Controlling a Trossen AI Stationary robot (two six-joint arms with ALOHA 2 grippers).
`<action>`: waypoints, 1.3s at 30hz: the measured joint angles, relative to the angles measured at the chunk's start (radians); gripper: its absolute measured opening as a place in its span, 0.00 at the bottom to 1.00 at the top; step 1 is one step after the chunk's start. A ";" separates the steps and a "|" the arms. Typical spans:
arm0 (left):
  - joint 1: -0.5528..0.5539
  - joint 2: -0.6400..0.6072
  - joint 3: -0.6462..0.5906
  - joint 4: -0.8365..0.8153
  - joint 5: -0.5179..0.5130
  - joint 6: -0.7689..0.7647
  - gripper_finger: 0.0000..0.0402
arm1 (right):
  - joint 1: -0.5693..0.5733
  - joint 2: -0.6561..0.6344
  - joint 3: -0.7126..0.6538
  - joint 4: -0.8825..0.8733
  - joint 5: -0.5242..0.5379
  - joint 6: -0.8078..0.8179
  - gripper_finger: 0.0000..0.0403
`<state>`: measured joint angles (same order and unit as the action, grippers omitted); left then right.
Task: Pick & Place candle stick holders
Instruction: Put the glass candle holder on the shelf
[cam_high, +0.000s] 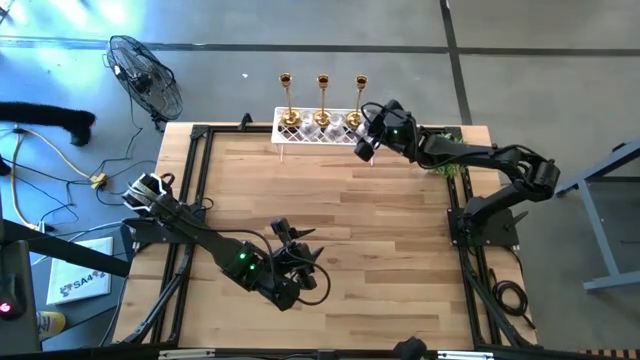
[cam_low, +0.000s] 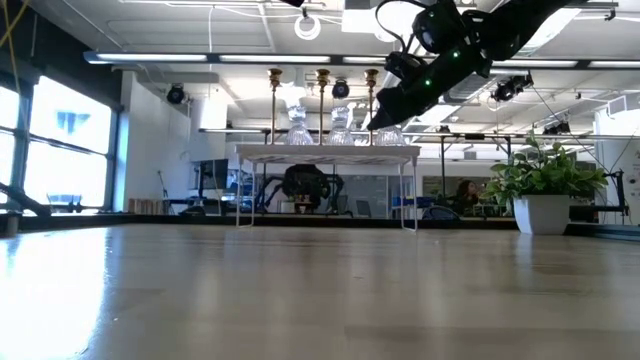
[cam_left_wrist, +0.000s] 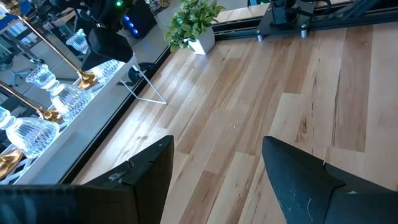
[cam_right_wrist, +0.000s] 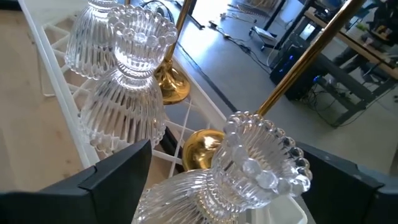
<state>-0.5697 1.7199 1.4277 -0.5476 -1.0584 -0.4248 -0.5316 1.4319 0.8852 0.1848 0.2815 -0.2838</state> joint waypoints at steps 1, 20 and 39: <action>0.000 0.000 0.000 0.000 0.000 0.000 0.59 | 0.000 0.000 0.000 0.000 -0.001 -0.010 0.90; 0.000 0.000 0.000 0.000 -0.001 0.000 0.59 | 0.039 0.000 0.000 0.001 0.031 -0.233 0.89; 0.000 0.000 0.000 0.000 0.001 0.000 0.59 | 0.072 0.000 0.000 0.016 0.173 -0.325 0.89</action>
<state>-0.5697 1.7199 1.4277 -0.5480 -1.0576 -0.4248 -0.4595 1.4319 0.8852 0.2012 0.4545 -0.6088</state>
